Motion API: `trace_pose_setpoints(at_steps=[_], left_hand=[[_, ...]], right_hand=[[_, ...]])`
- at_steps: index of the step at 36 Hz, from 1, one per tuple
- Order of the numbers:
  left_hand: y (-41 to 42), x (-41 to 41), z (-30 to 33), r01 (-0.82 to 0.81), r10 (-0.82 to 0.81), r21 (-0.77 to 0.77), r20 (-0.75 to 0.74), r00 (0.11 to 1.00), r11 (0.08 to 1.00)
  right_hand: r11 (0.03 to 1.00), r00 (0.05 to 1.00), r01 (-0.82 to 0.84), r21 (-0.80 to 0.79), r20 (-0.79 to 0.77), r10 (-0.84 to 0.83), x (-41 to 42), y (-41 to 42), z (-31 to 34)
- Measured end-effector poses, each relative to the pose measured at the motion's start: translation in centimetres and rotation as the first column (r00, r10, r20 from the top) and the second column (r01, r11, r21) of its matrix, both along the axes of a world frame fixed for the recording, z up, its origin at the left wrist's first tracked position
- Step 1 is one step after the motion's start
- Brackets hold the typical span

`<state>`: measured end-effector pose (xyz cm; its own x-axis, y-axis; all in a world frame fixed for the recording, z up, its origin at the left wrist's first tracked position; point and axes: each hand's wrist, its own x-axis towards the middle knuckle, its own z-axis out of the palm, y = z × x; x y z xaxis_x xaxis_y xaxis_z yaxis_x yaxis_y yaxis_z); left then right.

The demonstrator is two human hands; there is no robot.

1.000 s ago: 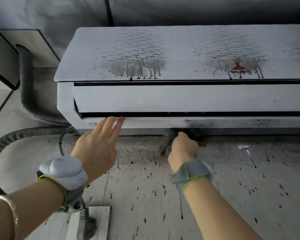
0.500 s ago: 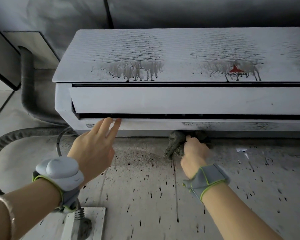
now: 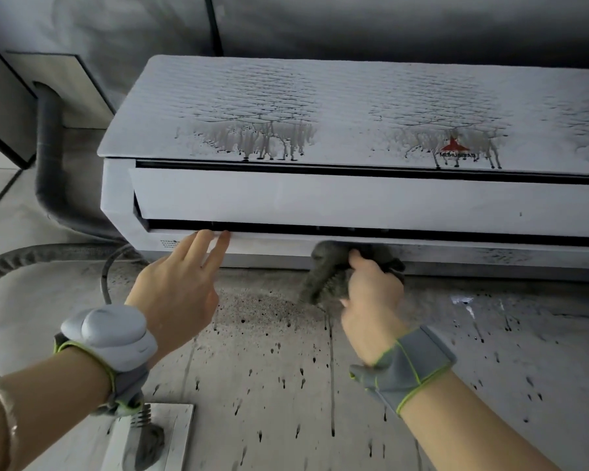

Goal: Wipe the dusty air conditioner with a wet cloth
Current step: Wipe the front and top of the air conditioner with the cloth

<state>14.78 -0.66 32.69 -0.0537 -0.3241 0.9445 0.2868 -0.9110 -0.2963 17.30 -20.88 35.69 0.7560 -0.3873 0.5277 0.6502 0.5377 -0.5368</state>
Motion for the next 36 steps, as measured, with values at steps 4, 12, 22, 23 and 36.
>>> trace_pose_setpoints(at_steps=[4, 12, 22, 23, 36], left_hand=[[-0.1, -0.1, -0.1, 0.013, -0.014, -0.027, -0.05, 0.999, 1.0], [0.1, -0.8, 0.2, -0.014, 0.013, -0.004, -0.087, 0.996, 1.0], [-0.7, 0.6, -0.4, 0.037, -0.044, -0.076, -0.094, 0.995, 0.996], [-1.0, 0.7, -0.5, 0.053, -0.062, -0.092, -0.092, 0.994, 0.994], [-10.8, 2.7, -0.2, 0.172, -0.167, 0.07, -0.074, 0.983, 0.983]], right_hand=[[0.999, 1.0, -0.007, 0.037, 0.004, 0.007, -0.8, 0.9, 0.5], [0.995, 0.994, 0.059, 0.076, -0.095, -0.051, 0.9, -1.2, 0.2], [0.995, 0.995, 0.104, -0.001, -0.002, -0.104, -0.3, -3.0, 0.0], [0.992, 0.992, 0.127, -0.009, -0.025, -0.127, 0.0, -3.7, 0.1], [0.998, 0.999, 0.045, -0.031, 0.003, -0.045, -0.7, -6.3, 0.2]])
